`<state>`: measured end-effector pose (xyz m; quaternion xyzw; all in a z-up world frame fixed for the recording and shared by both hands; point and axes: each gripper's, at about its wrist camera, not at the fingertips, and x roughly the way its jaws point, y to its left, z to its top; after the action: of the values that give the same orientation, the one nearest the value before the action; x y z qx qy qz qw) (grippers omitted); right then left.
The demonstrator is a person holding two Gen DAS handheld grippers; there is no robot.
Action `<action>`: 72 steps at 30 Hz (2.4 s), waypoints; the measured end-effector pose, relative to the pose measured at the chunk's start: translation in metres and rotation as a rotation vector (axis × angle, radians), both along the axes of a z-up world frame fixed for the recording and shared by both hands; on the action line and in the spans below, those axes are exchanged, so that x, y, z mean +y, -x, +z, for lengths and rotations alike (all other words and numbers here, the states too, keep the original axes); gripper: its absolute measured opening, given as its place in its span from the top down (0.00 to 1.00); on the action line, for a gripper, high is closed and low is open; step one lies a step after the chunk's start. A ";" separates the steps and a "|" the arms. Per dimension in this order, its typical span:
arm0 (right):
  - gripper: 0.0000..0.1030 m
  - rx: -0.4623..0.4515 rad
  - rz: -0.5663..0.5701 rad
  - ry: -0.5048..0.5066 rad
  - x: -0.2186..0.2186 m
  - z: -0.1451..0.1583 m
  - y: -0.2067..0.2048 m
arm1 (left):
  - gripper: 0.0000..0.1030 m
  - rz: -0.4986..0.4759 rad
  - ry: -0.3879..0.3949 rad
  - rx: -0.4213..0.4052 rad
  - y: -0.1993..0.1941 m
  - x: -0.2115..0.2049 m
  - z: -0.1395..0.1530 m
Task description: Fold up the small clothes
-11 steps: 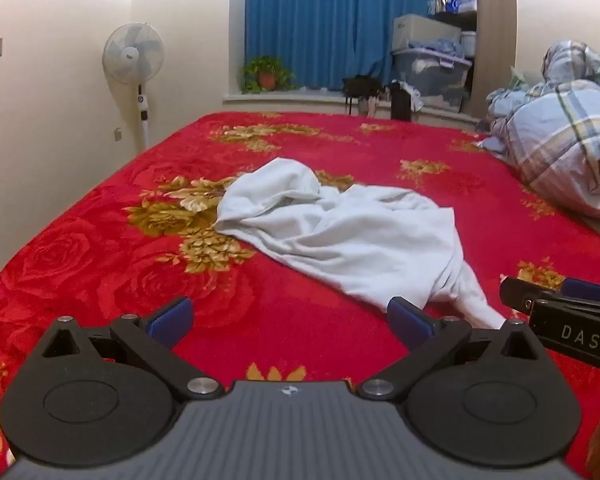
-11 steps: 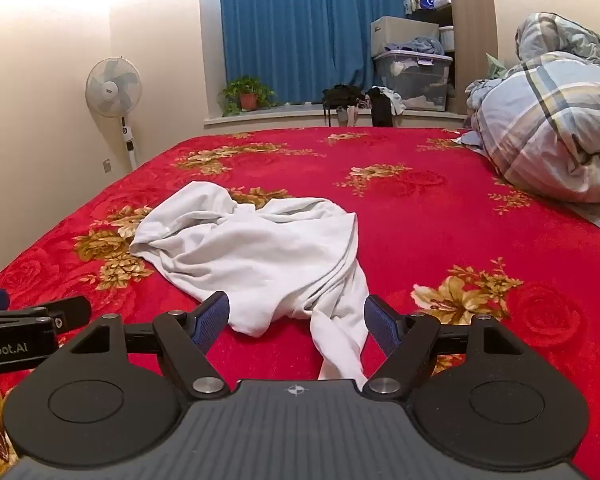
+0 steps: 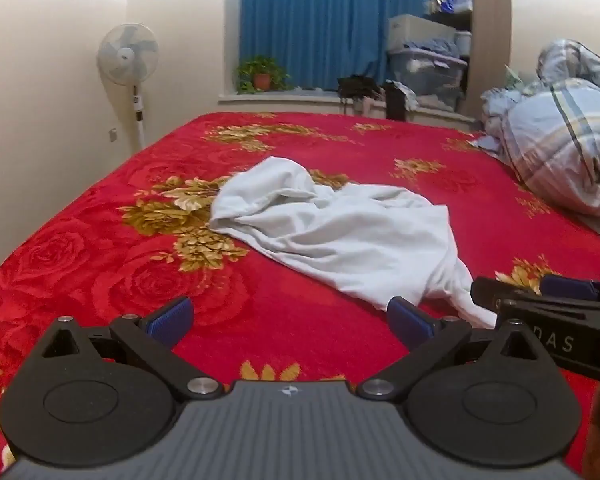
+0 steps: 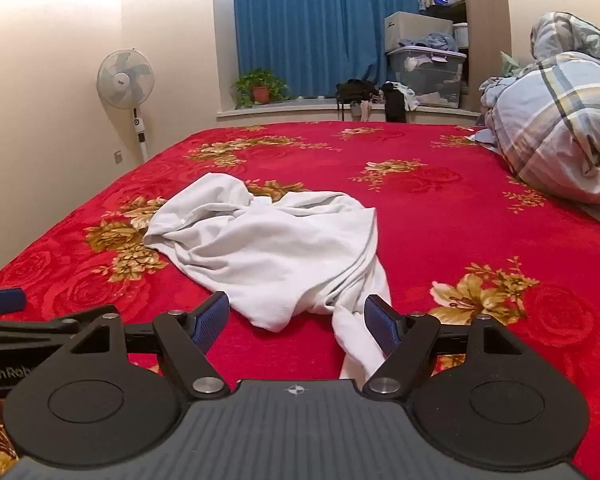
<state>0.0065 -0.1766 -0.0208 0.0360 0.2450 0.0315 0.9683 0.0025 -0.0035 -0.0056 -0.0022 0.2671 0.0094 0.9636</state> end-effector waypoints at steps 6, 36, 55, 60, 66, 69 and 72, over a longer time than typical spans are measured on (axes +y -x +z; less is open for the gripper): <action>0.26 0.003 0.020 0.006 0.004 -0.003 -0.001 | 0.00 0.036 0.002 -0.043 0.001 0.004 0.004; 0.26 0.021 0.025 0.022 0.007 -0.006 -0.005 | 0.00 0.008 -0.011 0.003 -0.003 0.005 -0.004; 0.26 0.022 0.025 0.021 0.007 -0.006 -0.006 | 0.01 0.014 -0.013 -0.003 -0.004 0.003 -0.003; 0.27 0.021 0.028 0.017 0.007 -0.006 -0.005 | 0.04 0.011 -0.011 -0.010 -0.002 0.004 -0.002; 0.41 0.001 0.036 0.002 0.006 -0.002 -0.002 | 0.27 0.002 -0.014 -0.021 -0.001 0.005 -0.001; 0.47 -0.005 0.036 -0.012 0.002 0.002 -0.001 | 0.52 -0.003 -0.017 -0.014 -0.004 0.007 -0.004; 0.48 -0.005 0.032 -0.033 -0.004 0.005 -0.002 | 0.60 -0.011 -0.009 0.015 -0.015 0.011 -0.010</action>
<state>0.0088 -0.1810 -0.0156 0.0479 0.2426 0.0510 0.9676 0.0180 0.0073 -0.0154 0.0035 0.2744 0.0054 0.9616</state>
